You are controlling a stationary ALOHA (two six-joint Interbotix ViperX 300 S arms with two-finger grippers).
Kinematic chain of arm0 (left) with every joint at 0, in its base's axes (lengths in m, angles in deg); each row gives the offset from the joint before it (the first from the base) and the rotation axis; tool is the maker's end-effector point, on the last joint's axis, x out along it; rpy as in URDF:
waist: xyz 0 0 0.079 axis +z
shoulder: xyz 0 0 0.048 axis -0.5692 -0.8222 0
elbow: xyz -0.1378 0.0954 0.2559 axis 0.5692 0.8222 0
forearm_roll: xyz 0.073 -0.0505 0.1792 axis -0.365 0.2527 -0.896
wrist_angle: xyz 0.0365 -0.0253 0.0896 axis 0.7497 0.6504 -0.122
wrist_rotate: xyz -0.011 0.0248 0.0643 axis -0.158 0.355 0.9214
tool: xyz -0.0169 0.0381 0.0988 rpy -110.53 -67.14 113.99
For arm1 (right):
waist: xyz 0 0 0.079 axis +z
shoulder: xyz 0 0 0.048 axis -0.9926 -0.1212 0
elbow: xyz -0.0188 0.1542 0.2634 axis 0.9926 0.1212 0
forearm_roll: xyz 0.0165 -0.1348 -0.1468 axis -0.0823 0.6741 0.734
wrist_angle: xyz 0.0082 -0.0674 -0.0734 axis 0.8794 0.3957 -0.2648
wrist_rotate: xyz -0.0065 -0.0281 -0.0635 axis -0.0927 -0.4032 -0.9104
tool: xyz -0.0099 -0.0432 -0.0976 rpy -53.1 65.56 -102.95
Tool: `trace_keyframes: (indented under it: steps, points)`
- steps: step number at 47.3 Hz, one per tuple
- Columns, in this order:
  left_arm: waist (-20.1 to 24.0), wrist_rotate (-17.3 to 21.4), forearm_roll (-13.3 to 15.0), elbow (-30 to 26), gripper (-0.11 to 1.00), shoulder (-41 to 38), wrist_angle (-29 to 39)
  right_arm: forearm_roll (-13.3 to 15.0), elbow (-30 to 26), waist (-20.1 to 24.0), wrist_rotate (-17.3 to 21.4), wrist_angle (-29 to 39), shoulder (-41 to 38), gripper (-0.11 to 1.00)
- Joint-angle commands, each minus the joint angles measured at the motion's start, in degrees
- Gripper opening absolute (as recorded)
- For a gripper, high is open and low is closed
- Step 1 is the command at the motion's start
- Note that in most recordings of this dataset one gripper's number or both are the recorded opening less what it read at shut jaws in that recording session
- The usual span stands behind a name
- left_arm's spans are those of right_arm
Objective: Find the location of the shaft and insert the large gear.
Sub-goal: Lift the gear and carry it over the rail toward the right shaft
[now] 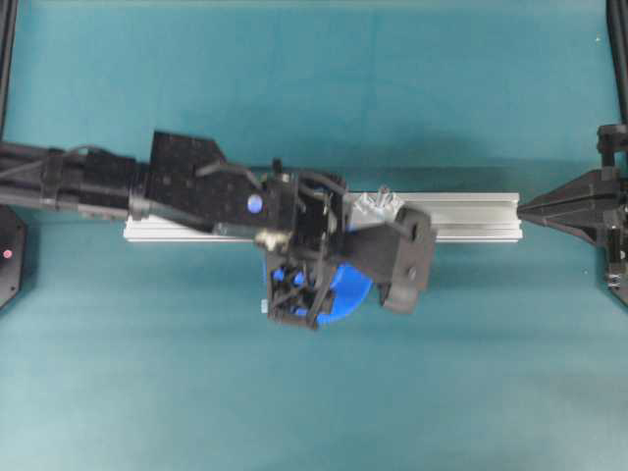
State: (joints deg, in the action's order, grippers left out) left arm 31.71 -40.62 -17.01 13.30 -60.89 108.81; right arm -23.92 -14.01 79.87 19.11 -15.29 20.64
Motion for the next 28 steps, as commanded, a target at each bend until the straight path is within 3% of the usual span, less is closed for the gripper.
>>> trace_keyframes:
  steps: [1,28]
  points:
    - [0.26,0.88,-0.18,-3.25,0.71,0.88,0.88,-0.09,-0.53,-0.09,0.44,-0.18,-0.18,0.01]
    - [2.37,5.63,-0.26,-14.94,0.71,-4.39,7.29,-0.09,-0.53,0.00,0.44,-0.09,0.53,0.01]
